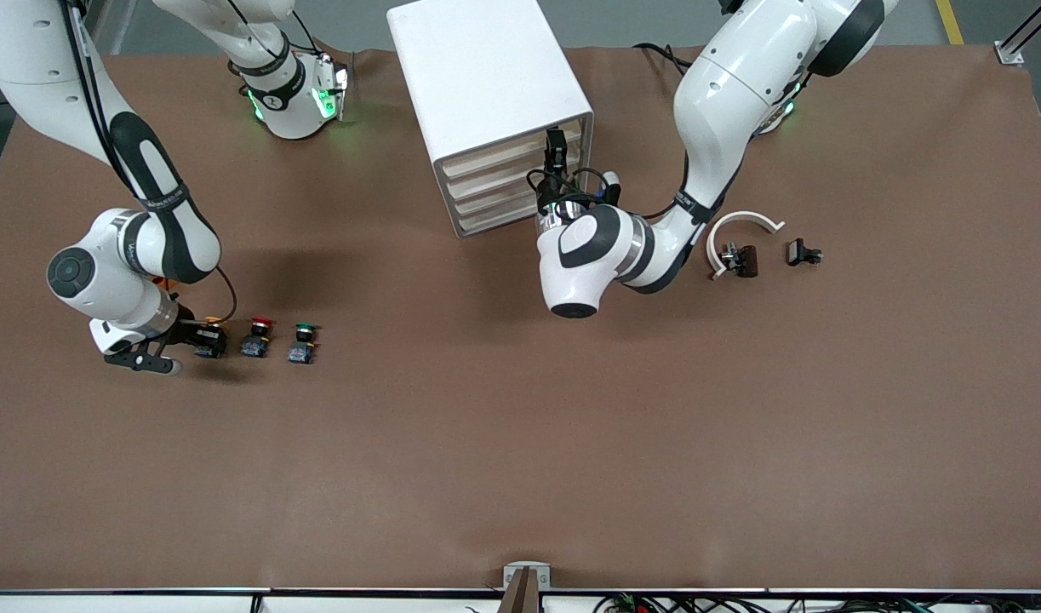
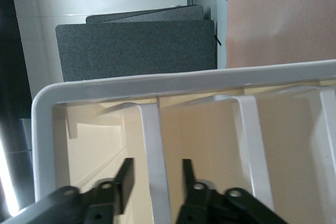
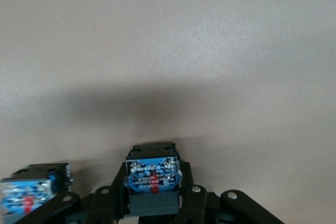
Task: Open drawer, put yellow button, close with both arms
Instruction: 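Pull the top drawer open with the left gripper while the right gripper lifts the button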
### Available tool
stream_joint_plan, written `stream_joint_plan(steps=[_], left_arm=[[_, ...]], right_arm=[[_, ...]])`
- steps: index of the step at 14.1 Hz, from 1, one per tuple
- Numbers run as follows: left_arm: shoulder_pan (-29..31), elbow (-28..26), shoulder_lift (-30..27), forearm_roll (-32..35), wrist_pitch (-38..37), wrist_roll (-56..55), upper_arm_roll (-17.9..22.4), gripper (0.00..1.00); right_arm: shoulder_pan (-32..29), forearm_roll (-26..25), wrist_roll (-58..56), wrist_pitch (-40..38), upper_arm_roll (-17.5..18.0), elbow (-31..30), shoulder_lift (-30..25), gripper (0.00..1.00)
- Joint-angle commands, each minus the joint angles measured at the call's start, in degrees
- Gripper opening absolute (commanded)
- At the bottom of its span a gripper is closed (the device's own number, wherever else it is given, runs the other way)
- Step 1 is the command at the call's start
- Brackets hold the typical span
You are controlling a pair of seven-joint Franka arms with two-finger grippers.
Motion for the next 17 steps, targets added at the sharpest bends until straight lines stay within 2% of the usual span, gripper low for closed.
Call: stream_joint_plan(steps=[1,3,6,8,10,11,17], left_arm=[[0.32,1.13,1.19,-2.90,-1.02,-1.42,0.19,0.29],[0.06,1.13,1.54,-3.53,-1.02,-1.42,0.28,0.27],[-0.21,1.13,1.54,-3.53,-1.02,-1.42,0.19,0.17],[-0.12,1.13,1.63,-3.18,-1.02,-1.33,0.28,0.16],[-0.12,1.13,1.63,-3.09,-1.02,-1.33,0.28,0.05],[-0.12,1.13,1.63,-3.09,-1.02,-1.33,0.28,0.02],[0.58,1.22,1.54,-2.74,-1.02,-1.33,0.63,0.03]], right_arm=[[0.46,0.97,2.60,-12.63,0.26,5.98,-2.71,0.00],[0.46,1.23,3.66,-20.82,0.26,11.18,-2.97,0.00],[0.46,1.23,3.66,-28.13,0.17,15.06,-5.86,0.00],[0.55,1.23,4.19,-35.41,0.17,18.21,-8.41,0.00],[0.55,1.23,4.54,-43.68,0.17,22.52,-11.22,0.00],[0.72,1.15,4.46,-46.67,0.17,24.28,-12.54,0.00],[1.77,1.06,7.34,-56.70,0.17,25.79,-20.81,0.00]])
